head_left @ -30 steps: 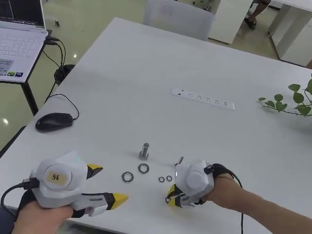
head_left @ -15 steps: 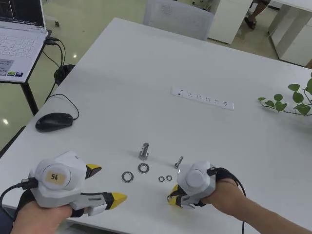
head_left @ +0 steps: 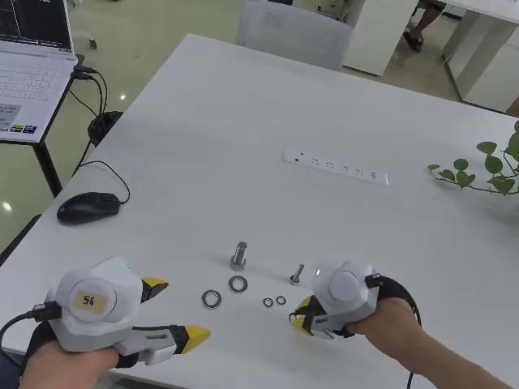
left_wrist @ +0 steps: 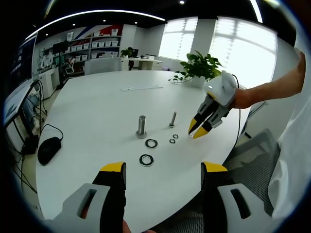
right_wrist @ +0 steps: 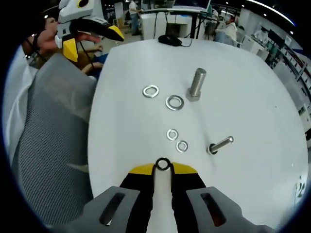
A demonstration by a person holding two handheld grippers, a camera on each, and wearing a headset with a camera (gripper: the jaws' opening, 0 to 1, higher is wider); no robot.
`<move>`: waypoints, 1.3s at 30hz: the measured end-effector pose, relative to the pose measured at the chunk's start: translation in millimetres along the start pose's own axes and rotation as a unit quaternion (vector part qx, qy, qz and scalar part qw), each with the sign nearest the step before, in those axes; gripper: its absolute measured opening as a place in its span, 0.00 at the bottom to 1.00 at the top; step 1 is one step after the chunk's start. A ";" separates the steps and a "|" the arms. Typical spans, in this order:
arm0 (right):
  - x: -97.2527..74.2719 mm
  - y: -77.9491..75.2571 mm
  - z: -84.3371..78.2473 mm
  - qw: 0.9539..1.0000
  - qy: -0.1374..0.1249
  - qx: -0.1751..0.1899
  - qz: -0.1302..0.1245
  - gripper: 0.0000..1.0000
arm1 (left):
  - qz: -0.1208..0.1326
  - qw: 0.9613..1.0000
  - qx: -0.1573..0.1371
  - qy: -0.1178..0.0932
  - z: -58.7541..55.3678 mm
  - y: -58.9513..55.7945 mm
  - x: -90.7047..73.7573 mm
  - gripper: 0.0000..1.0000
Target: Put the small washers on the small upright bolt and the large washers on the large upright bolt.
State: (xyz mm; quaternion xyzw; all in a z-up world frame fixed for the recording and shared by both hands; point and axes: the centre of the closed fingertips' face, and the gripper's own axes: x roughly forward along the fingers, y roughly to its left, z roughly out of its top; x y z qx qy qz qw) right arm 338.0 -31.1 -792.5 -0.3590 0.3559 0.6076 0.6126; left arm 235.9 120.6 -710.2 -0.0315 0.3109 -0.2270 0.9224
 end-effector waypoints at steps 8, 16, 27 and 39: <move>-23.1 -36.2 16.5 0.999 -0.019 0.018 -0.044 0.13 | -0.004 1.000 0.004 0.001 2.2 -1.5 1.5 0.62; -31.3 -65.0 28.6 0.997 -0.021 0.019 -0.065 0.13 | -0.005 1.000 0.004 0.001 3.2 -2.5 2.3 0.62; -25.5 -73.4 33.5 0.998 -0.003 0.008 -0.058 0.13 | -0.001 1.000 0.000 0.003 0.7 0.2 1.6 0.62; -19.9 -74.3 31.5 0.999 0.014 0.001 -0.052 0.13 | 0.002 1.000 -0.002 0.002 0.1 1.9 0.5 0.62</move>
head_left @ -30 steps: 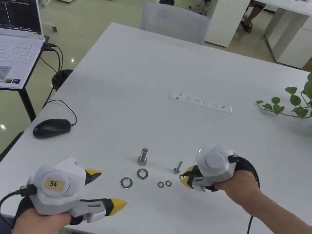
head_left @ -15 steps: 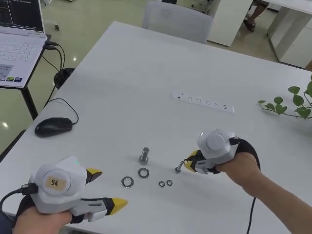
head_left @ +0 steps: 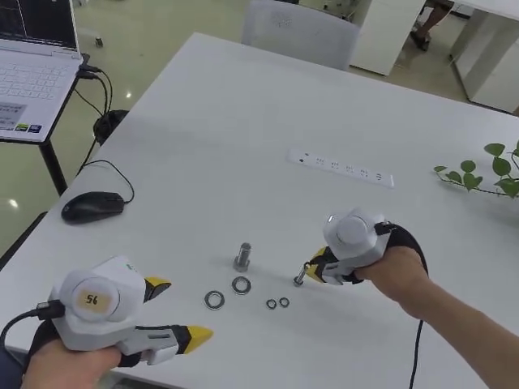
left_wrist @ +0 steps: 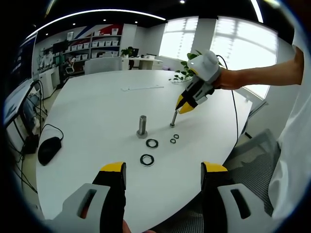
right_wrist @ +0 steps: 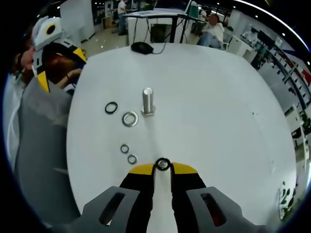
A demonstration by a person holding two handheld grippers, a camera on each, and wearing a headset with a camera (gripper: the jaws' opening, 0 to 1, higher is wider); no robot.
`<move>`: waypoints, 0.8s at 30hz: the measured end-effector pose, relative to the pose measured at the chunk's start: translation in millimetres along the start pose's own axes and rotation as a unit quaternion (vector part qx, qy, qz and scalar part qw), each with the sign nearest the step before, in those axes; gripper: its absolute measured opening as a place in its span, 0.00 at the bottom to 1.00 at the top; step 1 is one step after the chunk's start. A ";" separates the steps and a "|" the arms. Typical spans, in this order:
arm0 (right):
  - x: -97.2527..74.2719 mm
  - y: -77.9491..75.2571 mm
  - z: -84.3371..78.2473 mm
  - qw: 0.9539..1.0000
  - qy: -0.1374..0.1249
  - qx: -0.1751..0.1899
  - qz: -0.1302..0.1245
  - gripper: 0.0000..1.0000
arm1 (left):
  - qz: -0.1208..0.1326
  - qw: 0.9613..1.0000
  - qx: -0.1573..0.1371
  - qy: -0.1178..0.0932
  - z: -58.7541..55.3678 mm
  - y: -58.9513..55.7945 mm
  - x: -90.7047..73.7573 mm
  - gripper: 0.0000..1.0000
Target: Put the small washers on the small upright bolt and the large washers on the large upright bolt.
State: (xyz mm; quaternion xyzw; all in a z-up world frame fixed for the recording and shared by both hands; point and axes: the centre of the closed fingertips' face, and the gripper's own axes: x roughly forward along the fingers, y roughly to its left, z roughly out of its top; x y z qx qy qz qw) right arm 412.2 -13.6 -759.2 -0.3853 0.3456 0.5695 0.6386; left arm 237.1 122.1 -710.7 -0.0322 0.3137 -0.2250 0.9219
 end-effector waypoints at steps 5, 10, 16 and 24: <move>1.9 -0.5 -1.2 1.000 0.004 -0.001 0.001 0.13 | 0.000 1.000 -0.001 0.001 -1.2 -0.4 -1.0 0.62; 3.6 -1.2 -0.9 1.000 0.006 -0.001 0.002 0.13 | 0.001 1.000 -0.001 0.001 -0.8 -0.5 -1.2 0.62; 4.9 -1.1 0.0 1.000 0.010 -0.004 0.003 0.13 | 0.001 1.000 -0.001 0.001 -0.5 0.1 -1.0 0.62; 6.7 -0.5 -1.7 1.000 0.017 -0.006 0.007 0.13 | 0.001 1.000 -0.002 0.001 -1.9 0.2 -1.5 0.62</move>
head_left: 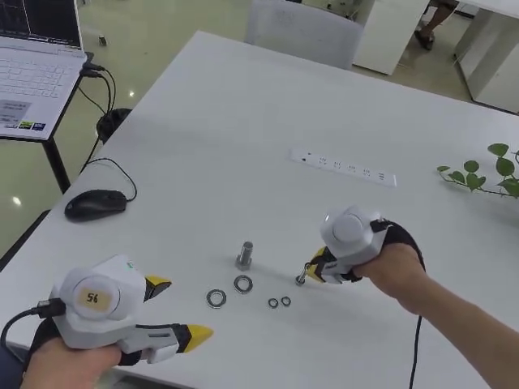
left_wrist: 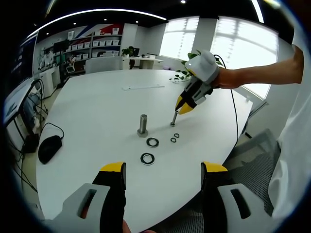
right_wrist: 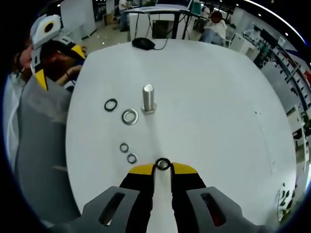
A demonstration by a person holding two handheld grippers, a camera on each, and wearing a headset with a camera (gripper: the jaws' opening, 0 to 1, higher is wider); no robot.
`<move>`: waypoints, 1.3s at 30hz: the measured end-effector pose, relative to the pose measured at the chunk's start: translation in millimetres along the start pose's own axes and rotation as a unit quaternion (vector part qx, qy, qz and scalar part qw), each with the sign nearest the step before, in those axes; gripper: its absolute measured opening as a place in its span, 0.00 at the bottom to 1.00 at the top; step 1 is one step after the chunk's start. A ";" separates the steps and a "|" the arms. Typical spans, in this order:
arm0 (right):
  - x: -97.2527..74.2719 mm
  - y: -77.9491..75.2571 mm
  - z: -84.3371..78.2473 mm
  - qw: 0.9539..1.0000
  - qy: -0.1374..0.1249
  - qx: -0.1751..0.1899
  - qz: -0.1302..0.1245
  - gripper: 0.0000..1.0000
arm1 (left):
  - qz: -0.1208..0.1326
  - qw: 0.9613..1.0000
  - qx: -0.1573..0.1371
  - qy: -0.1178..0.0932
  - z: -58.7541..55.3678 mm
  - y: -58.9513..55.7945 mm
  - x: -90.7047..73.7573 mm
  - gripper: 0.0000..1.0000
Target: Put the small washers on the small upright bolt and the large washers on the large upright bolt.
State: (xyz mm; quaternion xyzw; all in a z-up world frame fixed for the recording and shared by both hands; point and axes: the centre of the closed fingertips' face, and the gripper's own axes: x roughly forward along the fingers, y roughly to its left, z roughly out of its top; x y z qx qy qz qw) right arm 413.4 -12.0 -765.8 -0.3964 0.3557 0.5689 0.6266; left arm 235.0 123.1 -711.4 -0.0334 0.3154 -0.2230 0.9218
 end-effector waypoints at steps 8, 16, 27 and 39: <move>0.8 -0.5 1.1 1.000 0.004 0.000 0.002 0.13 | 0.000 1.000 -0.001 0.001 -1.5 -0.5 -0.4 0.62; 3.3 0.2 -0.1 1.000 0.010 0.001 0.005 0.13 | -0.001 1.000 -0.002 0.001 -1.6 -0.2 -0.3 0.62; 12.5 1.6 -4.3 1.000 0.023 -0.003 0.009 0.13 | -0.001 1.000 -0.002 0.002 -2.6 -0.6 -0.7 0.62; 34.0 3.4 -15.5 0.999 0.040 0.007 0.014 0.14 | 0.002 1.000 -0.004 0.004 -3.6 2.2 -2.3 0.62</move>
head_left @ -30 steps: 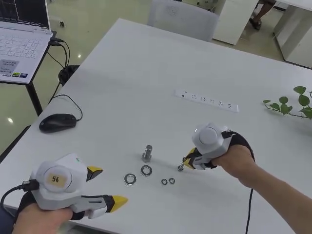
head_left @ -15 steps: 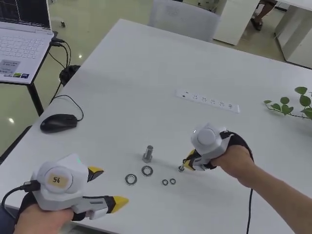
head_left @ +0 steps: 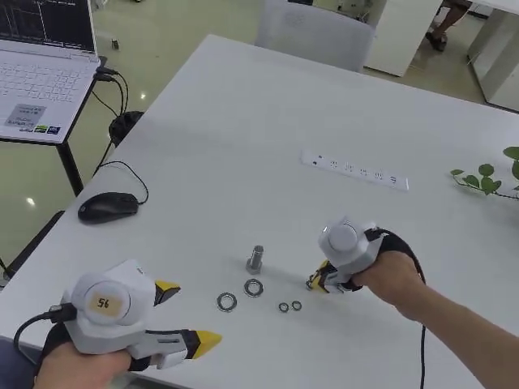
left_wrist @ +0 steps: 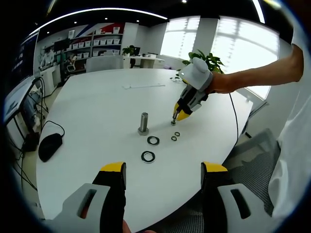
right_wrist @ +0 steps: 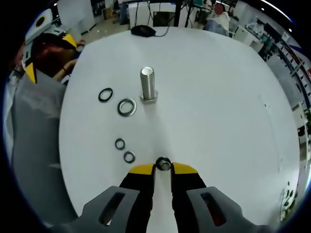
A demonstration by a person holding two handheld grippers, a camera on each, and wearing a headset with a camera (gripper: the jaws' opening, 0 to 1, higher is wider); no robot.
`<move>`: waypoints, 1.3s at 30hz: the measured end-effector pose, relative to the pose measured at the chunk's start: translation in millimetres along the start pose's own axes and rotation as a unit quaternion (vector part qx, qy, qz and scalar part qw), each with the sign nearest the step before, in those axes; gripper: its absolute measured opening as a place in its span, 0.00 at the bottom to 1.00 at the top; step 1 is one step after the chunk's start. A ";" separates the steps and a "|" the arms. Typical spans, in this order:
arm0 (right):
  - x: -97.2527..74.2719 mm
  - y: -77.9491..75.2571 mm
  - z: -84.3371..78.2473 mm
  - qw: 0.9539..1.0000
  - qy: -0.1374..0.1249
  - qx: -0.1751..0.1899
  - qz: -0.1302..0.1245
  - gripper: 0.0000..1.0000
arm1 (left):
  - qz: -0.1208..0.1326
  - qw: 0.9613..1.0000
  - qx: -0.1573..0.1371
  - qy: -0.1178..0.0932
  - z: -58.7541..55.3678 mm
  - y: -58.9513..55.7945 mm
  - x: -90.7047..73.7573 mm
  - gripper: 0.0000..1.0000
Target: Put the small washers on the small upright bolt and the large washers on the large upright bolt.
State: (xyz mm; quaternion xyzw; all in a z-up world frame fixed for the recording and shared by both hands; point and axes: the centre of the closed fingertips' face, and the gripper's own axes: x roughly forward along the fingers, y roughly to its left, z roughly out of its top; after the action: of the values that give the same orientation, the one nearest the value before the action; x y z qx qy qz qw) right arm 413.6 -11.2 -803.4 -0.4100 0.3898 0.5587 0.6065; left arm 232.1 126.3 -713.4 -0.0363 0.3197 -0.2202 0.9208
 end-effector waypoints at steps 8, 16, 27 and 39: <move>9.1 1.3 -2.2 1.000 0.003 0.003 0.005 0.14 | 0.002 1.000 -0.002 0.002 -1.1 1.7 0.2 0.62; 11.1 1.2 -4.1 1.000 0.002 0.007 0.009 0.15 | 0.002 1.000 -0.002 0.004 -1.6 0.2 0.4 0.62; -3.6 4.3 -12.9 1.000 -0.010 0.029 0.002 0.20 | -0.003 1.000 0.002 0.007 -0.7 -1.9 3.9 0.62; -26.9 8.8 -42.0 0.998 -0.017 0.062 -0.011 0.21 | -0.008 1.000 0.008 0.008 1.5 -4.7 7.2 0.61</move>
State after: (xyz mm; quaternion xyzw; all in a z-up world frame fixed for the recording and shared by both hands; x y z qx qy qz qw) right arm 402.2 -59.6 -794.0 -0.3665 0.4087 0.5340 0.6430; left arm 236.3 118.9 -715.5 -0.0294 0.3250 -0.2305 0.9167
